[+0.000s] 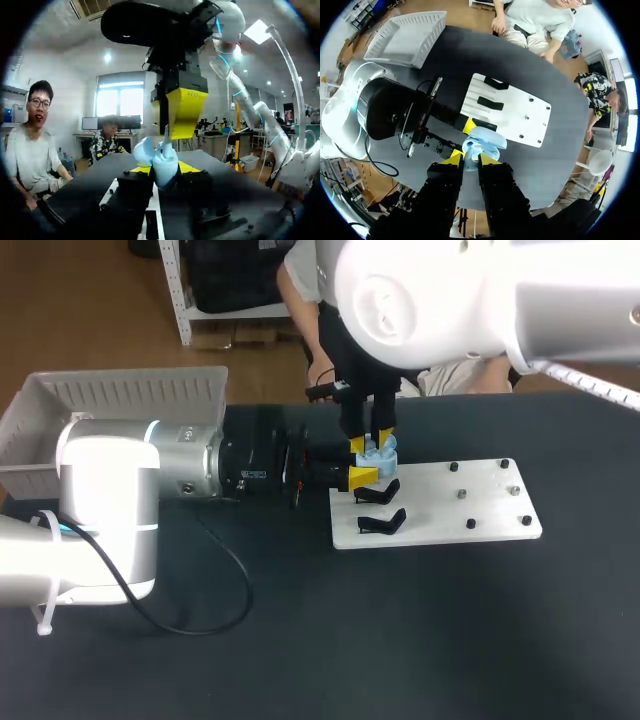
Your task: Pick up each earbud case from the left stands, insert the matching earbuds, close the lid, and place the case in the box.
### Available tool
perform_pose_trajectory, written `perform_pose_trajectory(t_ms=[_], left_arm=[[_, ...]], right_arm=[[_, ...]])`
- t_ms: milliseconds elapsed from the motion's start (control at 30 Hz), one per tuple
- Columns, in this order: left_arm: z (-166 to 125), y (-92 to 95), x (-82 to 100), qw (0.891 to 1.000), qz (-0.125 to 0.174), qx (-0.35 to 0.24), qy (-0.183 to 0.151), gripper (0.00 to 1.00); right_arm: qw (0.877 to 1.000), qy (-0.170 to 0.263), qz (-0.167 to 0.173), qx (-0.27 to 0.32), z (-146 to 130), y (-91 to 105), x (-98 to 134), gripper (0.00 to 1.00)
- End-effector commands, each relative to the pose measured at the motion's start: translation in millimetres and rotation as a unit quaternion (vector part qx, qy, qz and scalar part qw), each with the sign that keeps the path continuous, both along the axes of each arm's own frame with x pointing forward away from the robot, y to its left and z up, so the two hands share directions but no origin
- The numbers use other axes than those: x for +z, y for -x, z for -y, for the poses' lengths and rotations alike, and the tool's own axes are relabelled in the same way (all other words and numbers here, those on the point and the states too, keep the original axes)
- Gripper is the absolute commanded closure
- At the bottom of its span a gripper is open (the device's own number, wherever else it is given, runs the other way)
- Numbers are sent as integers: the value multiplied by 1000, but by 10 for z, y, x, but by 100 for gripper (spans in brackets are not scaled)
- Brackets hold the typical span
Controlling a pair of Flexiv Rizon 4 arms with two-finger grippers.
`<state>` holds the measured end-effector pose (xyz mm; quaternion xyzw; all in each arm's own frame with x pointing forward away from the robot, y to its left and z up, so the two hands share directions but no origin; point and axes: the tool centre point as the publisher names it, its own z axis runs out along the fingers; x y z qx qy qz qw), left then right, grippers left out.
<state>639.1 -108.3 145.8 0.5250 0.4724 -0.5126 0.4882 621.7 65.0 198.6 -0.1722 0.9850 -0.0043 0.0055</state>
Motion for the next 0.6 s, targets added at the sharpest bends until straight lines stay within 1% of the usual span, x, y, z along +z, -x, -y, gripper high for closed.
perform_pose_trajectory(t_ms=[33, 600], left_arm=[[3, 13, -8, 1000, 2, 3, 2, 100], [3, 13, -8, 1000, 2, 3, 2, 100]], right_arm=[[1000, 1, 2, 1, -5, -3, -14, 100], [1000, -2, -1, 5, -16, -44, -30, 100]])
